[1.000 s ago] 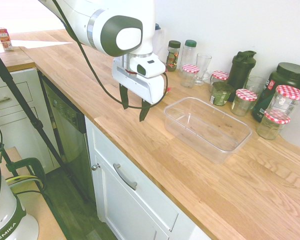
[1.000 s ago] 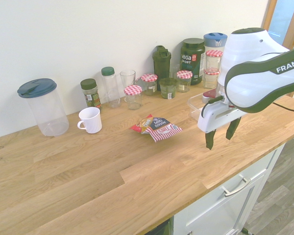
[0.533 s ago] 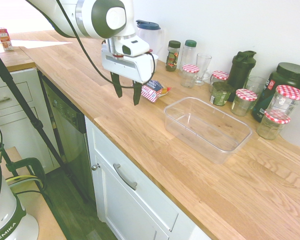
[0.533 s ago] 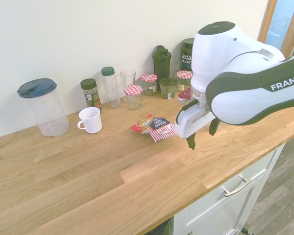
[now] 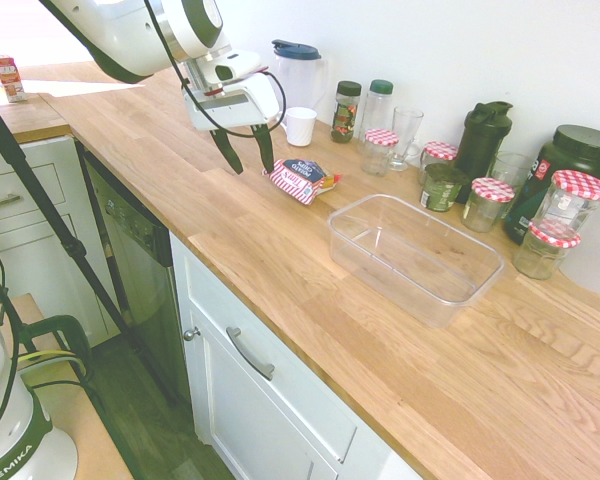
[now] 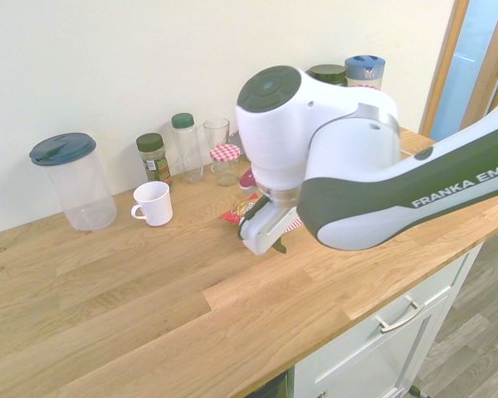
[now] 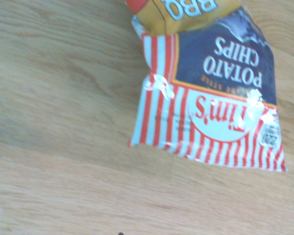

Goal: Put the chip bag into the container

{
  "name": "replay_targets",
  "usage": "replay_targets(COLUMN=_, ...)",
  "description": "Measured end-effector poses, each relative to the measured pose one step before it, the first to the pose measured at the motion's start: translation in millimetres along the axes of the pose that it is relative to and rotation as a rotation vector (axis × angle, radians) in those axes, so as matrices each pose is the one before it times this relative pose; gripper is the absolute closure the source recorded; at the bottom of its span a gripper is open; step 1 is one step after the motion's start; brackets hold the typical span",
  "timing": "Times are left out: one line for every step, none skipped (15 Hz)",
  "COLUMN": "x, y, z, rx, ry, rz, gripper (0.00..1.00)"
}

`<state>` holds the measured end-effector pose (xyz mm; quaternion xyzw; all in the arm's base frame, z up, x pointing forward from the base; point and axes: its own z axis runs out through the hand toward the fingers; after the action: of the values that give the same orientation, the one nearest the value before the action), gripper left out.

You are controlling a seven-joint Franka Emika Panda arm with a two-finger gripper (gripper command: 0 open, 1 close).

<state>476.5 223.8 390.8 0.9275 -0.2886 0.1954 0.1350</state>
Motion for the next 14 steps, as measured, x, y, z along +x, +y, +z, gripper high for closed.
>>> replay_targets(x=-0.10, y=-11.18, z=-1.91, rx=-0.00790, ry=0.01522, rz=-0.00961, gripper=0.00)
replay_targets(x=0.55, y=-10.24, z=-1.13, rx=-0.00843, ry=0.01454, rz=-0.00431, gripper=0.00)
replay_targets(x=0.98, y=-8.84, z=0.07, rx=-0.00912, ry=0.02092, rz=0.00049, gripper=0.00)
replay_targets(x=2.06, y=-6.86, z=2.84, rx=-0.01189, ry=0.02205, rz=0.00226, gripper=0.00)
replay_targets(x=2.36, y=-6.20, z=5.68, rx=-0.01231, ry=0.01255, rz=0.00326, gripper=0.00)
replay_targets(x=2.97, y=-6.73, z=7.03, rx=-0.00731, ry=0.00310, rz=0.00254, gripper=0.00)
replay_targets(x=3.13, y=-5.55, z=6.14, rx=-0.00577, ry=0.00065, rz=0.00563, gripper=0.00)
replay_targets(x=2.07, y=-5.30, z=4.21, rx=-0.00428, ry=0.00162, rz=0.00734, gripper=0.00)
replay_targets(x=1.29, y=-4.72, z=2.20, rx=-0.00354, ry=0.00440, rz=0.00771, gripper=0.00)
replay_targets(x=1.10, y=-4.01, z=1.10, rx=-0.00633, ry=0.00796, rz=0.00783, gripper=0.00)
replay_targets(x=1.73, y=-3.46, z=0.19, rx=-0.00720, ry=0.01172, rz=0.01052, gripper=0.00)
replay_targets(x=1.36, y=-2.81, z=1.36, rx=-0.00931, ry=0.01017, rz=0.01208, gripper=0.00)
replay_targets(x=0.96, y=-2.05, z=2.25, rx=-0.00822, ry=0.00712, rz=0.01031, gripper=0.00)
replay_targets(x=0.51, y=-1.22, z=3.55, rx=-0.01068, ry=0.00034, rz=0.00813, gripper=1.00)
